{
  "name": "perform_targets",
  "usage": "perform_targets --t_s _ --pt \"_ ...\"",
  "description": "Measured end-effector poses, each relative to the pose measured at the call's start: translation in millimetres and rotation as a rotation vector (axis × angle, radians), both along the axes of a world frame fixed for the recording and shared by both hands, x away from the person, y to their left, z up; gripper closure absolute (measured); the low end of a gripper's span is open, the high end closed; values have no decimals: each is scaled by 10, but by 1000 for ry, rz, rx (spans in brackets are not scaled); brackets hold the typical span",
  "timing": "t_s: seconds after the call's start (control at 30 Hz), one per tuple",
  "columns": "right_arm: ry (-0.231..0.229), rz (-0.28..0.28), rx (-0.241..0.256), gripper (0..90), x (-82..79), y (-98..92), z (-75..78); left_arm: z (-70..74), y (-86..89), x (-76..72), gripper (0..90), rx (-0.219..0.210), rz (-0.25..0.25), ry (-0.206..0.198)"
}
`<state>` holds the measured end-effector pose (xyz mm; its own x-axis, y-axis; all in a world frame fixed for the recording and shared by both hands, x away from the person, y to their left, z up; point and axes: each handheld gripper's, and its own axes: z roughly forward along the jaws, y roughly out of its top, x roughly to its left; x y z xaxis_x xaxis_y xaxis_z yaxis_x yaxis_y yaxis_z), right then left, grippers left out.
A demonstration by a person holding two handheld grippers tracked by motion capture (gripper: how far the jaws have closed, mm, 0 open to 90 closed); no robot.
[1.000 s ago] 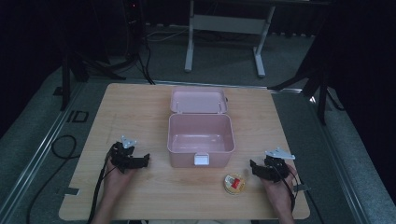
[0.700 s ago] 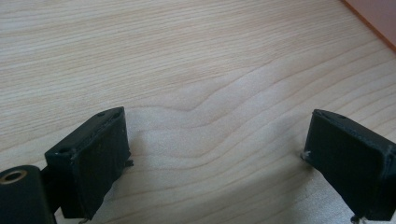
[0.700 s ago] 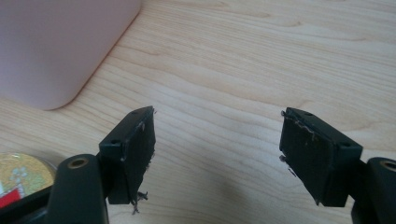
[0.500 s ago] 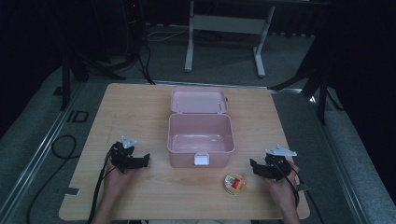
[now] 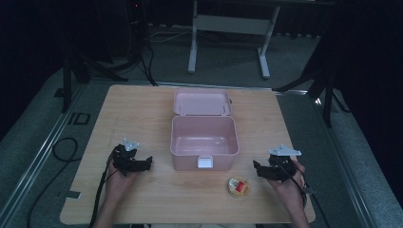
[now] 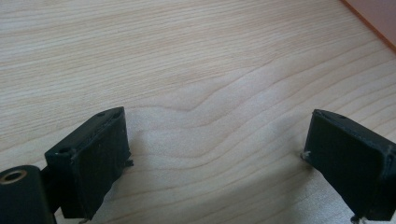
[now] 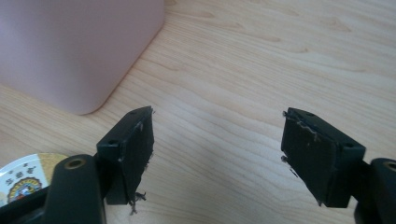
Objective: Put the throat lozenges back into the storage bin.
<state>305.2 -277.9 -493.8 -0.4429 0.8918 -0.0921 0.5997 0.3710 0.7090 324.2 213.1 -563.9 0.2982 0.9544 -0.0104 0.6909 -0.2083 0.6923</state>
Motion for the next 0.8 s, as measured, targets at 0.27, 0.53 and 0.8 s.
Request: perform_targets --t_s 0.27,0.53,0.8 --pt "-9 31 -25 228 -1 46 140 0 0 0 69 0 0 0" --pt "10 66 -48 218 -11 87 186 0 0 0 69 0 0 0" --pt "41 125 -73 212 -25 167 202 0 0 0 69 0 0 0"
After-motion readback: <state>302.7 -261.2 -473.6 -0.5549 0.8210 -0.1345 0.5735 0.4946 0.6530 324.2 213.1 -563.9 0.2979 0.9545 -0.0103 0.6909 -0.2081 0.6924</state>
